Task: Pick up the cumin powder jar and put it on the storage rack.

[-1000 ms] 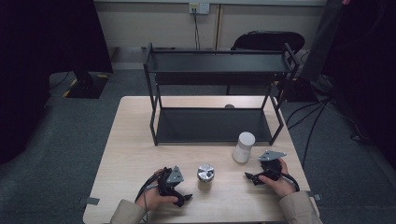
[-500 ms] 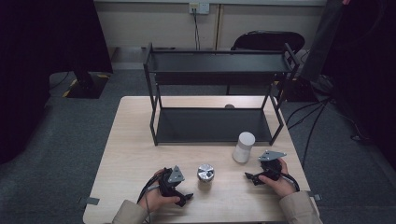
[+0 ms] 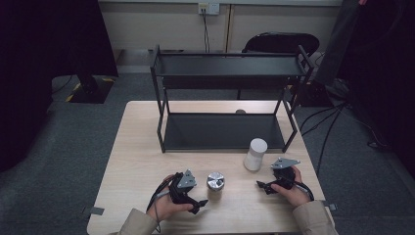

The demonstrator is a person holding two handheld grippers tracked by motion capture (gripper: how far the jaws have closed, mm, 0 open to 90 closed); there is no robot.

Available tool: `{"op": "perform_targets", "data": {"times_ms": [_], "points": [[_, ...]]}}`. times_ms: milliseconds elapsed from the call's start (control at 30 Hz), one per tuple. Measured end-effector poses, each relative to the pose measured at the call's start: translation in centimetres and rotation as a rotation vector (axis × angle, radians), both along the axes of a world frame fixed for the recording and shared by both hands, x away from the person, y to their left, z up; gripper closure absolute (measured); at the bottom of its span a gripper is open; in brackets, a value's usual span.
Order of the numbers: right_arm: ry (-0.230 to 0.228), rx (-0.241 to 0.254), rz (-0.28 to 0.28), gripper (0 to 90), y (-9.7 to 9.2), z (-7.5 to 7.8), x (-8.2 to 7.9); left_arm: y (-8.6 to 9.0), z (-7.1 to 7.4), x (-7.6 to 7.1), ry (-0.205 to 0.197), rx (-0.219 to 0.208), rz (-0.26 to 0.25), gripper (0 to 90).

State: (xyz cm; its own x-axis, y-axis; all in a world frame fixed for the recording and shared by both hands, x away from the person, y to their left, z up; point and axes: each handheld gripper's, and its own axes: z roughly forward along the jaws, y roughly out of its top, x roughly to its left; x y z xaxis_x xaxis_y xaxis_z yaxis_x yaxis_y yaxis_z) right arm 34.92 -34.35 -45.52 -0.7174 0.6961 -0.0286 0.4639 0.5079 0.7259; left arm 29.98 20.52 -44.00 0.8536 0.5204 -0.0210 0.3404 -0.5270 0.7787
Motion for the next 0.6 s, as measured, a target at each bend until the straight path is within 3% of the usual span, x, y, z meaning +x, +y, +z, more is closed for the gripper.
{"op": "perform_targets", "data": {"times_ms": [167,600], "points": [[0.0,0.0,0.0,0.0,0.0,0.0,0.0,-0.6,0.6,0.0,-0.004,-0.01,-0.01,1.3],[0.0,0.0,0.0,0.0,0.0,0.0,0.0,-1.5,0.3,1.1,0.029,-0.078,-0.017,1.1]]}}
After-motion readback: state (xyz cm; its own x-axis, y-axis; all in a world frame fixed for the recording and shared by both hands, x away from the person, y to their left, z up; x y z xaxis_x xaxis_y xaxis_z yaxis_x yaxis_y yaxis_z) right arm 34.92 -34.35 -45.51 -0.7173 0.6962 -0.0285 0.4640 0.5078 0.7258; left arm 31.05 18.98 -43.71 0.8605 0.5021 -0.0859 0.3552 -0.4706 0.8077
